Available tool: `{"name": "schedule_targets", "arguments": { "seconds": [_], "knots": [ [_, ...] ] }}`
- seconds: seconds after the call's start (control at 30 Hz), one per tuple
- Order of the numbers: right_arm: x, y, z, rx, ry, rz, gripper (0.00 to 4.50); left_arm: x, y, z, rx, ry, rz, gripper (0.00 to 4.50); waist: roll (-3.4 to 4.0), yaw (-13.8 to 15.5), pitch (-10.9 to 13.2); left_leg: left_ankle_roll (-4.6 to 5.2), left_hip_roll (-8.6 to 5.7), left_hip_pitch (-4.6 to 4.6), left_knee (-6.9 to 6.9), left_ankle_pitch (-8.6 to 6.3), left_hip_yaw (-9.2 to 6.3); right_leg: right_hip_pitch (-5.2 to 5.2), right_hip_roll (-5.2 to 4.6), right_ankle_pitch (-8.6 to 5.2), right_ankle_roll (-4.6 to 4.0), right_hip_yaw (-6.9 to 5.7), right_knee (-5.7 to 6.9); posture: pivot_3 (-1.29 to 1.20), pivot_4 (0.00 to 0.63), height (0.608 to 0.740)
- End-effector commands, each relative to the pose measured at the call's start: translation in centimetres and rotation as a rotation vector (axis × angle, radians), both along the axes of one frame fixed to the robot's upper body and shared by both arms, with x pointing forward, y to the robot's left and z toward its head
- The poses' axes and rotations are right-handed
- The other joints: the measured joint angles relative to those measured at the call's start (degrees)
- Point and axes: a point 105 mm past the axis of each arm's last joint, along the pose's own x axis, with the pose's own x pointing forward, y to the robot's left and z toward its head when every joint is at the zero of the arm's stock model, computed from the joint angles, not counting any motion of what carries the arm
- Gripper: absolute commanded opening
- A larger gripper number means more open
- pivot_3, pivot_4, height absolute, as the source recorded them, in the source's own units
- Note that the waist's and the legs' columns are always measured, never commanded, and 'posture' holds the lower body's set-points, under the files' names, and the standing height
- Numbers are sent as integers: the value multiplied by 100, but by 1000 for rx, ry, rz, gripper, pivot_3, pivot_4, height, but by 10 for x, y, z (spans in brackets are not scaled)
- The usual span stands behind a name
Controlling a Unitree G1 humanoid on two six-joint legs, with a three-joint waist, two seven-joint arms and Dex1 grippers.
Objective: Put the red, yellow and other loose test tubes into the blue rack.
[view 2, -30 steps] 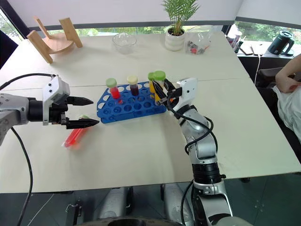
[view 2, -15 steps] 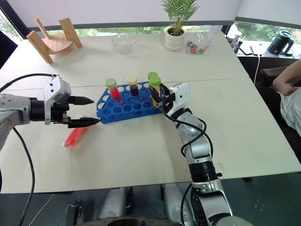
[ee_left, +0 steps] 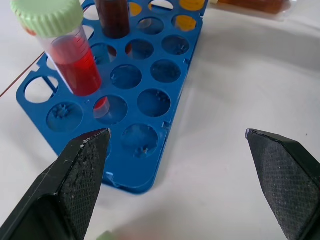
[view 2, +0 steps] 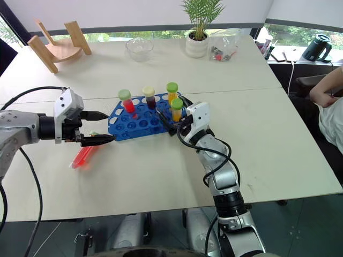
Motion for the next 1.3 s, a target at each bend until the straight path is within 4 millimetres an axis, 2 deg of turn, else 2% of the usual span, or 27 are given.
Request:
{"name": "schedule_targets", "arguments": {
  "seconds": [0.03, 0.13, 0.23, 0.3, 0.43, 0.53, 0.6, 0.67, 0.77, 1.0, 1.1, 1.23, 1.27, 1.3],
  "knots": [
    [-5, -22, 33, -48, -117, -31, 4470, 1, -2, 10, 8, -51, -15, 4500, -1, 32, 0, 0, 0, 0, 0, 0, 0, 0, 0, 0, 0, 0, 0, 0, 150, 740],
    [-7, -52, 56, -145, -146, -24, 4470, 0, -4, 14, 10, -56, -35, 4500, 0, 98, 1, 0, -3, 0, 2, 0, 1, 2, -3, 0, 0, 0, -1, 0, 150, 740],
    [-10, -77, 67, -322, -42, 92, 4470, -7, -10, 15, 29, -45, -96, 4500, 4, 136, 3, 0, -3, 0, 2, 0, 2, 2, -2, 0, 0, 0, -1, 0, 150, 740],
    [-5, -92, 65, -356, 167, 130, 4470, -9, -16, 14, 55, -59, -132, 4500, 1, 136, 1, 1, -2, 3, 4, 0, 4, 5, -2, 0, 0, 1, -2, 0, 150, 740],
    [-10, -107, 40, -480, 671, 176, 4470, -19, -35, 16, 75, -90, -205, 4500, 4, 109, 3, 4, 2, 10, -2, -1, 4, 9, 3, -2, -3, 5, -2, 0, 150, 740],
    [-13, -109, 30, -538, 895, 173, 4470, -27, -43, 15, 99, -109, -236, 4500, 4, 102, 3, 8, 5, 12, -1, -3, 7, 5, 6, -6, -10, 8, -2, 0, 150, 740],
    [-12, -107, 27, -560, 980, 179, 4470, -30, -45, 15, 111, -123, -236, 4500, 5, 113, 3, 12, 5, 11, -1, -5, 9, 2, 6, -7, -11, 8, -2, 0, 150, 740],
    [-13, -105, 22, -616, 1018, 189, 4470, -31, -46, 14, 112, -131, -230, 4500, 5, 124, 4, 14, 4, 9, -1, -6, 10, 0, 5, -7, -11, 9, -5, 0, 150, 740],
    [3, -102, 9, -632, 1097, 138, 4470, -38, -54, 8, 67, -137, -208, 4500, 4, 121, 4, 16, 4, 8, 1, -8, 15, 0, 1, -7, -9, 9, -7, 0, 150, 740],
    [21, -109, -24, -731, 1168, 53, 4470, -46, -66, -10, 14, -122, -159, 4500, -2, 131, 3, 16, 2, 4, 3, -8, 12, 0, 0, -6, -8, 7, -8, 0, 150, 740],
    [22, -112, -35, -812, 1146, 75, 3615, -45, -69, -13, 11, -127, -152, 4500, -5, 124, 1, 15, 3, 7, 8, -7, 14, 2, 0, -5, -8, 7, -8, 0, 150, 740],
    [20, -129, -46, -903, 1126, 75, 1522, -41, -69, -14, 8, -132, -144, 4500, -5, 128, -1, 15, 3, 11, 11, -7, 15, 8, 0, -5, -8, 7, -8, 0, 150, 740],
    [20, -131, -47, -909, 1127, 74, 1060, -41, -69, -15, 8, -132, -144, 4500, -6, 130, -1, 15, 3, 12, 10, -7, 15, 9, 0, -6, -8, 7, -8, 0, 150, 740],
    [20, -137, -49, -932, 1106, 86, 822, -39, -70, -15, -5, -133, -145, 4500, -10, 133, -4, 15, 3, 12, 10, -7, 14, 11, 0, -6, -8, 6, -8, 0, 150, 740]
  ]
}}
